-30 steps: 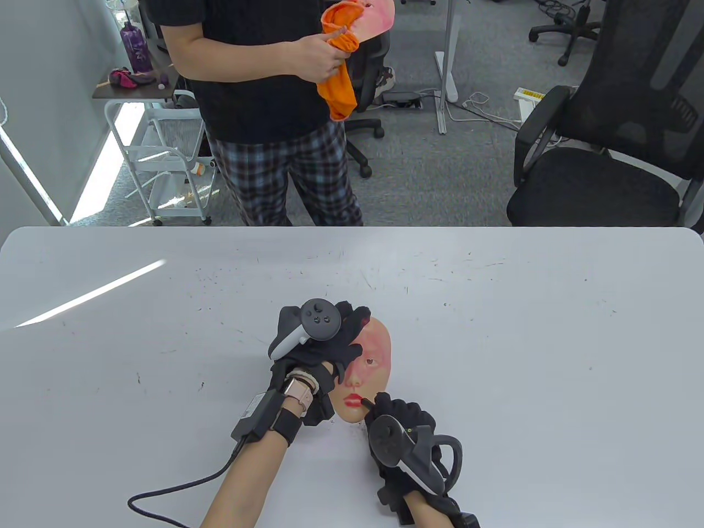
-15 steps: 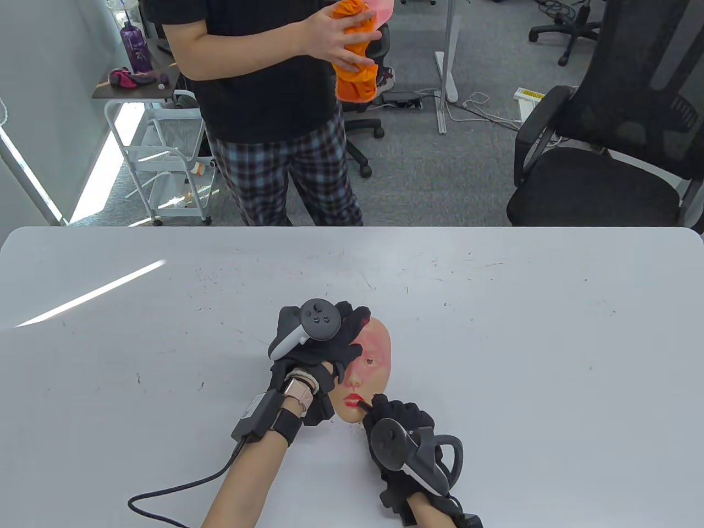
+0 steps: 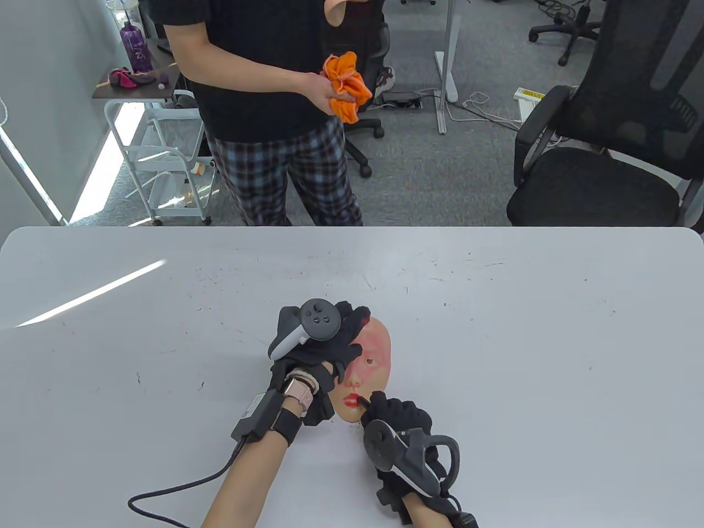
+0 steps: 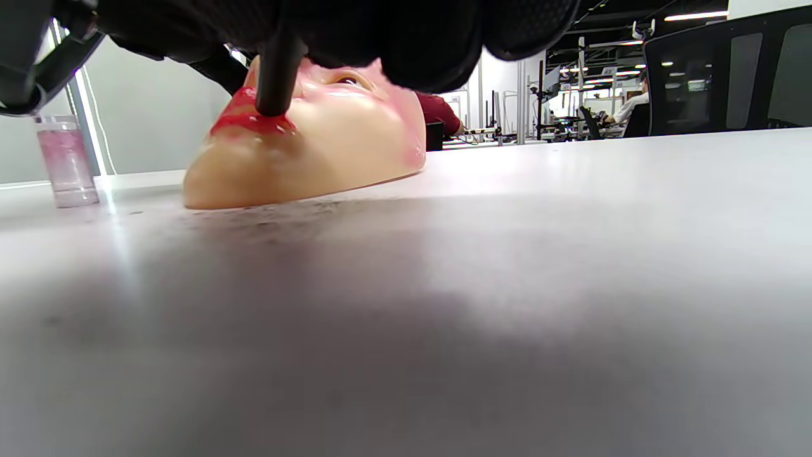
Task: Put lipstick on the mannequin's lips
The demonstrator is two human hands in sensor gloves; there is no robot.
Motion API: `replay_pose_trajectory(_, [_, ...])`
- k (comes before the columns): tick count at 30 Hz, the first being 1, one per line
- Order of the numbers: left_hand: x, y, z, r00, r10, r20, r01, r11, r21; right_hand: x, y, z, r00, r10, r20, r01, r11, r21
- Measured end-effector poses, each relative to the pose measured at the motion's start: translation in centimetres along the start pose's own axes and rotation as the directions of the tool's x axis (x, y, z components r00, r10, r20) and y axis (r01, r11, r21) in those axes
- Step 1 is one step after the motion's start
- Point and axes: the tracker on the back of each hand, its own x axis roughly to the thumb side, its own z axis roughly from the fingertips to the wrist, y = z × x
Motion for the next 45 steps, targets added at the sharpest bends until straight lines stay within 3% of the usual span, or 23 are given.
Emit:
replay_pose_trajectory(8, [0.0,0.0,0.0,1.000,0.003,0.003,-0.003,1.000,-0.001,0.9,-0.1,0.7,0.998,0.027,0.063,-0.026,0.999,-0.029])
replay_pose_trajectory(16, [0.0,0.0,0.0,1.000,-0.001,0.001,0.001,1.000,-0.001,0.9,-0.1,0.7,0.996,0.085,0.006,-0.084,0.995,-0.045])
replay_pose_trajectory(19, [0.0,0.0,0.0,1.000,-0.002,0.001,0.002,1.000,-0.004,1.7,-0.2,0.9,0.995,0.074,0.065,-0.068,0.994,-0.091])
replay_pose_trajectory(26, [-0.1,0.0,0.1,1.000,-0.002,0.005,0.002,1.000,0.000,4.1,0.2,0.3,0.979,0.184,0.087,-0.179,0.982,-0.055])
replay_pose_trajectory(31, [0.0,0.0,0.0,1.000,-0.002,0.003,0.002,1.000,0.000,2.6,-0.2,0.9,0.991,0.134,0.022,-0.130,0.982,-0.136])
replay_pose_trajectory(36, [0.0,0.0,0.0,1.000,0.000,0.002,0.000,1.000,-0.002,1.2,-0.1,0.8,0.996,0.082,-0.037,-0.084,0.994,-0.065])
replay_pose_trajectory(41, [-0.1,0.0,0.0,1.000,0.001,0.004,-0.001,1.000,-0.001,1.6,-0.1,0.8,0.997,0.072,0.016,-0.070,0.993,-0.090])
replay_pose_trajectory(45, [-0.1,0.0,0.1,1.000,-0.001,0.003,0.001,1.000,-0.001,1.3,-0.1,0.5,0.996,0.073,-0.042,-0.076,0.994,-0.075])
